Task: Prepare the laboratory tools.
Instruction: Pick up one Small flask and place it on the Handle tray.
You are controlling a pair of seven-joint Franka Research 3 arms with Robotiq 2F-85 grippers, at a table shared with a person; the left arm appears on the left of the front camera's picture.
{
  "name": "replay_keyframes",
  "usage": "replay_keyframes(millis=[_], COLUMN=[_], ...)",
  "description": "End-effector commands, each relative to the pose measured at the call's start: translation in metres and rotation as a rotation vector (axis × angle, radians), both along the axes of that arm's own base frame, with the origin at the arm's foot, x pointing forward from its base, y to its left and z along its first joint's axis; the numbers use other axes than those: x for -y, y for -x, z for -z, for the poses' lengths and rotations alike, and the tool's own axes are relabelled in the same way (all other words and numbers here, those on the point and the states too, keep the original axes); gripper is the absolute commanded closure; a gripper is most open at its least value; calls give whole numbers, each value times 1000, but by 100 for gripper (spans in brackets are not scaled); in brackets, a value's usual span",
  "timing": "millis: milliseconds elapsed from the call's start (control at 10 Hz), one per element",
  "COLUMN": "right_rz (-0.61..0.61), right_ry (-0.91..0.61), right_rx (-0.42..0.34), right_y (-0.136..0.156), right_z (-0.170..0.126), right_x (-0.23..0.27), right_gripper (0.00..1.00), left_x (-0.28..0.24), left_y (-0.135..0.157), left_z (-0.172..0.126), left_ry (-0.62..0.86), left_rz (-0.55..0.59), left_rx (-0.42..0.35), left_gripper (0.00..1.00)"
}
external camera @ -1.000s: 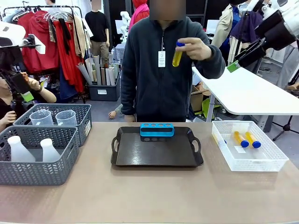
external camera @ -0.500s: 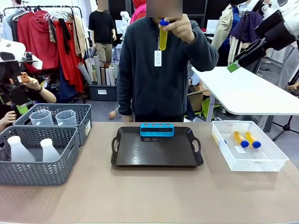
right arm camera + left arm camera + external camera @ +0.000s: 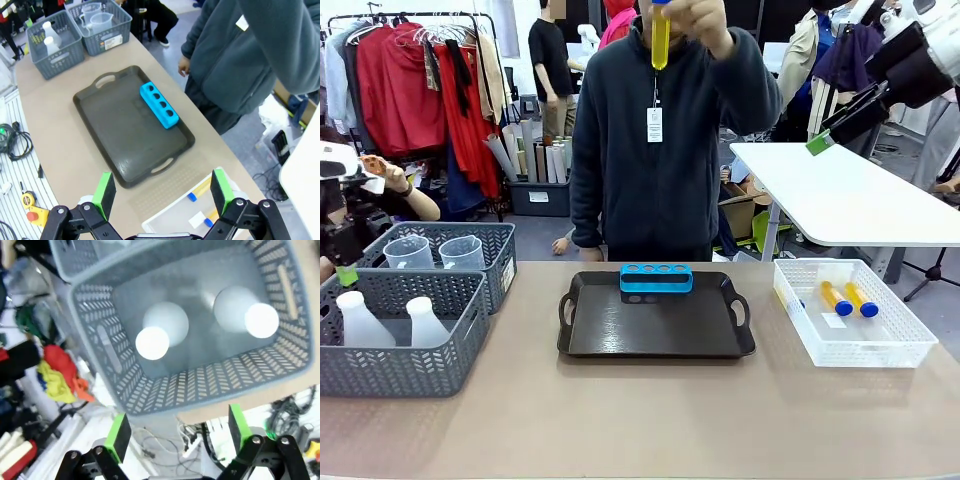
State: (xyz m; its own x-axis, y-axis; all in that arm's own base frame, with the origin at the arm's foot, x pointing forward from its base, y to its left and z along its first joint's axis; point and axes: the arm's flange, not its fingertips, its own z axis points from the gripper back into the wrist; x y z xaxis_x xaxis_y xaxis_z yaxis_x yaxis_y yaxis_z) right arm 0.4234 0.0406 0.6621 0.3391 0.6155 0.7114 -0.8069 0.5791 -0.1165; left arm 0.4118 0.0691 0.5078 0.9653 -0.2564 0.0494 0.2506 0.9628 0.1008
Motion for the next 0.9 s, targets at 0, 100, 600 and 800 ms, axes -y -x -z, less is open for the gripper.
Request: replay_keyframes(millis=[0,100,600,800], right_rz=[-1,-1,-1,-1], right_ry=[-1,-1,-1,-1], right_rx=[2,2,2,2], right_y=[0,0,0,0], right_z=[0,0,0,0], right_x=[0,0,0,0], right_gripper=[0,0,0,0], left_x=[1,2,-6,-10], left_y=[-9,-15,-36,-42], left_z=[25,37,64,69], left_ry=[-20,3,53,41], left_rz=[-62,-74,-159,-179], left_rx=[8,37,27,31], left_gripper=[0,0,0,0])
